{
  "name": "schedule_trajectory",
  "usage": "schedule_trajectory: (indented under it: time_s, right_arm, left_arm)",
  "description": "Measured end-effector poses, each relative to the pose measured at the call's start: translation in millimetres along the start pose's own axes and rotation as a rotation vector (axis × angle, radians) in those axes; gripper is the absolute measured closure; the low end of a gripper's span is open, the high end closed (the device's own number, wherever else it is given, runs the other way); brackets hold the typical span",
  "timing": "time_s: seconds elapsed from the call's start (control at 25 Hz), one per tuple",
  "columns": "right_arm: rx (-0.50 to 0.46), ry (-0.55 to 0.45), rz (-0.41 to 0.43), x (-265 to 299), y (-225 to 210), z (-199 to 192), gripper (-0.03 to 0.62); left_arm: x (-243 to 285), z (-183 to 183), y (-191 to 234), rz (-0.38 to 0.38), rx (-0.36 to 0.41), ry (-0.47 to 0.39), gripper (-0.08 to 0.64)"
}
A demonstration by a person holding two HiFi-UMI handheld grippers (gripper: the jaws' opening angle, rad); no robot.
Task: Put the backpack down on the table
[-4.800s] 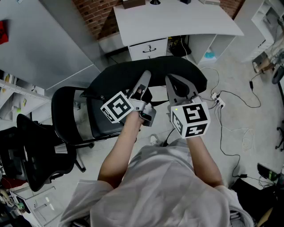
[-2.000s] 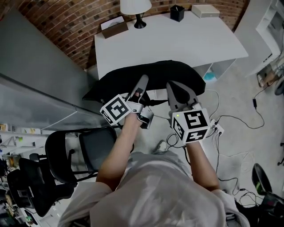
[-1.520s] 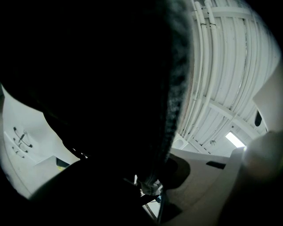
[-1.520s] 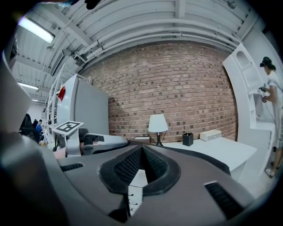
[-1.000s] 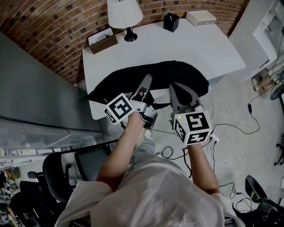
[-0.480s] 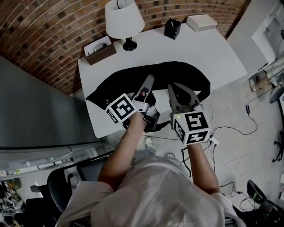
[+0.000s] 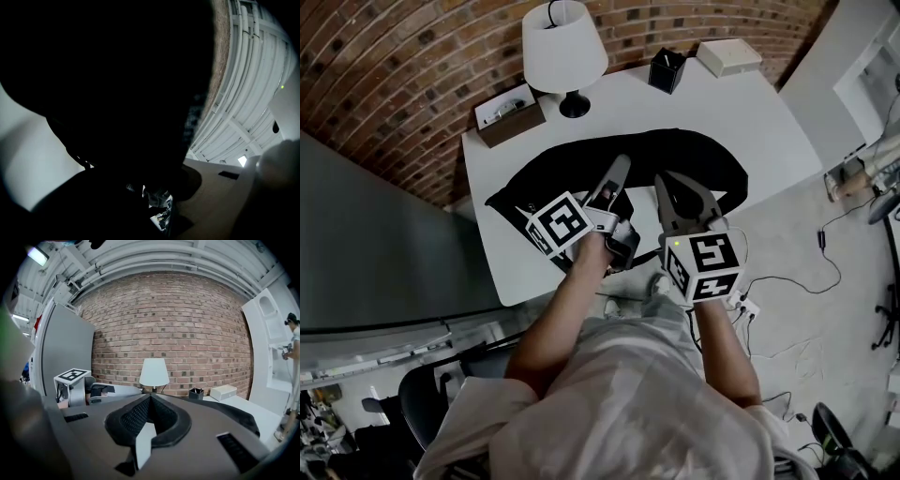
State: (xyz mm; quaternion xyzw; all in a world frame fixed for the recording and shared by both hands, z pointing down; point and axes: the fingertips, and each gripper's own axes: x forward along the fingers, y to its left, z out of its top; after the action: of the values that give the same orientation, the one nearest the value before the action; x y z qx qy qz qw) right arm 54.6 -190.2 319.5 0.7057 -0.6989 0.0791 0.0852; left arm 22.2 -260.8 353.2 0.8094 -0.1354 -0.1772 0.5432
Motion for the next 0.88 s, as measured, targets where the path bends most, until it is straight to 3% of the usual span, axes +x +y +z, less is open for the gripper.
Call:
schedule_trajectory:
  time_s: [0.24, 0.64, 0.88]
  right_arm:
    - [-0.004, -0.002, 0.042, 25.9, -28.5, 1.0, 0.591]
    - [-0.052, 0.017, 0.204, 80.8, -91.6, 6.2, 0.591]
    - [-0.050, 0.033, 0.283, 106.0, -126.4, 1.3, 0.591]
  left_arm:
    - [36.9, -0.8, 11.1, 0.004, 0.004, -0.011, 0.488]
    - [108.6, 8.0, 36.5, 0.040, -0.017, -0.153, 0.488]
    - [145.7, 8.1, 53.7, 0.080, 0.003, -0.196, 0.488]
